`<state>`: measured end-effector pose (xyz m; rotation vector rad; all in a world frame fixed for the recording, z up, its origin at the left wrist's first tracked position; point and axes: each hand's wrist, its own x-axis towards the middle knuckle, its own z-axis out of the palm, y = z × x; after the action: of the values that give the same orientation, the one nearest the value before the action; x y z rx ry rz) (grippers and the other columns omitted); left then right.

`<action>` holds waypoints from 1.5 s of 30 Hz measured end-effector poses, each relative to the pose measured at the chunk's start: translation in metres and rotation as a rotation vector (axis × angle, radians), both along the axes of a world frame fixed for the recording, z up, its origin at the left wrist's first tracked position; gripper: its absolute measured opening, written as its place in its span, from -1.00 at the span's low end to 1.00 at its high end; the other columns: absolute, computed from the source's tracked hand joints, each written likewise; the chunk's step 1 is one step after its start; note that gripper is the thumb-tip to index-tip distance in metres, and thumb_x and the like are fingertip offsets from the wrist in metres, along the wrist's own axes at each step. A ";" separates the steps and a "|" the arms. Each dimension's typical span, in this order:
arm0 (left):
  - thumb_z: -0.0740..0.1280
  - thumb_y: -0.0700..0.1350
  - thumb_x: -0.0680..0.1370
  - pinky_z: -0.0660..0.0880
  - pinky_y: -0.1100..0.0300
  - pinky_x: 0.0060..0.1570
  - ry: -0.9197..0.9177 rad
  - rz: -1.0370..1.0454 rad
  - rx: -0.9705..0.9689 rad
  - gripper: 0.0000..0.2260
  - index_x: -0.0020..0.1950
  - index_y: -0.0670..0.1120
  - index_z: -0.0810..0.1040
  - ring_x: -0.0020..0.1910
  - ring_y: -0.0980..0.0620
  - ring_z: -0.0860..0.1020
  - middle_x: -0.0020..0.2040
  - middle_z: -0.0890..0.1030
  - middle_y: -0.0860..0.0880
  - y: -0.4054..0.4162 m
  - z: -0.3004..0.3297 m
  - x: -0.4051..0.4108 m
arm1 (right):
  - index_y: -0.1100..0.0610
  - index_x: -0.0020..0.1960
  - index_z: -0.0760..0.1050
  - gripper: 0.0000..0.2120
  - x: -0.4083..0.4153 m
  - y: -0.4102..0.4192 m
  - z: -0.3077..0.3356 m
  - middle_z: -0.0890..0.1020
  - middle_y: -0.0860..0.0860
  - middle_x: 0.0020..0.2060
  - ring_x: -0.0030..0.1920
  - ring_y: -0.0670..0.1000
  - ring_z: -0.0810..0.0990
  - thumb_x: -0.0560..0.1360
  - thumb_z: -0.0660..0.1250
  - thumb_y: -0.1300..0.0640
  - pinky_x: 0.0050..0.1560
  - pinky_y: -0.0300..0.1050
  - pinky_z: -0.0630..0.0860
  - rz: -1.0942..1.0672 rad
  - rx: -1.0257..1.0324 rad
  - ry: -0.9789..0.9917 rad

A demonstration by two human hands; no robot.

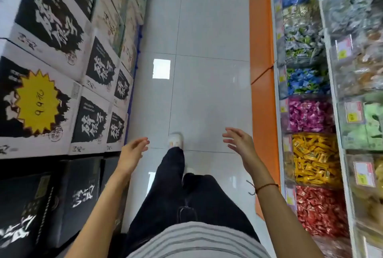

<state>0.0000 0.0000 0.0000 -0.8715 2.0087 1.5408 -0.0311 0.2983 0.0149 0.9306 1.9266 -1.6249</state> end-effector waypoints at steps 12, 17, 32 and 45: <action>0.21 -0.13 0.64 0.41 0.11 0.14 0.041 0.063 0.087 -0.73 0.31 -0.18 0.47 0.11 -0.01 0.54 0.15 0.57 -0.05 -0.012 -0.001 -0.222 | 0.18 0.25 0.50 -0.75 -0.173 -0.013 -0.001 0.61 0.13 0.07 0.06 0.08 0.59 0.62 0.18 0.16 0.12 -0.10 0.51 -0.114 0.016 -0.005; 0.21 -0.13 0.64 0.43 0.10 0.14 0.047 0.011 0.077 -0.73 0.30 -0.18 0.48 0.10 -0.01 0.54 0.13 0.58 -0.04 -0.006 0.000 -0.316 | 0.17 0.23 0.50 -0.76 -0.266 -0.001 0.001 0.61 0.10 0.05 0.03 0.06 0.59 0.62 0.18 0.17 0.12 -0.10 0.52 -0.144 0.028 0.007; 0.22 -0.12 0.63 0.42 0.08 0.17 0.046 0.111 0.030 -0.73 0.30 -0.17 0.48 0.12 -0.02 0.53 0.15 0.57 -0.06 0.034 -0.004 -0.589 | 0.15 0.17 0.52 -0.80 -0.605 0.057 0.016 0.63 0.08 -0.01 -0.01 0.04 0.60 0.61 0.20 0.18 0.10 -0.09 0.52 -0.015 0.056 0.038; 0.25 -0.13 0.61 0.45 0.06 0.19 0.087 0.071 0.077 -0.86 0.15 -0.07 0.52 0.12 -0.03 0.56 0.13 0.60 -0.06 0.046 0.001 -0.913 | 0.16 0.25 0.50 -0.74 -0.871 0.063 0.006 0.62 0.11 0.07 0.07 0.07 0.60 0.62 0.19 0.14 0.17 -0.07 0.51 -0.098 0.043 0.043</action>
<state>-0.9135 0.0456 0.0011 -0.8673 1.9836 1.7105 -0.9016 0.3612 0.0210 1.0295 1.9804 -1.6766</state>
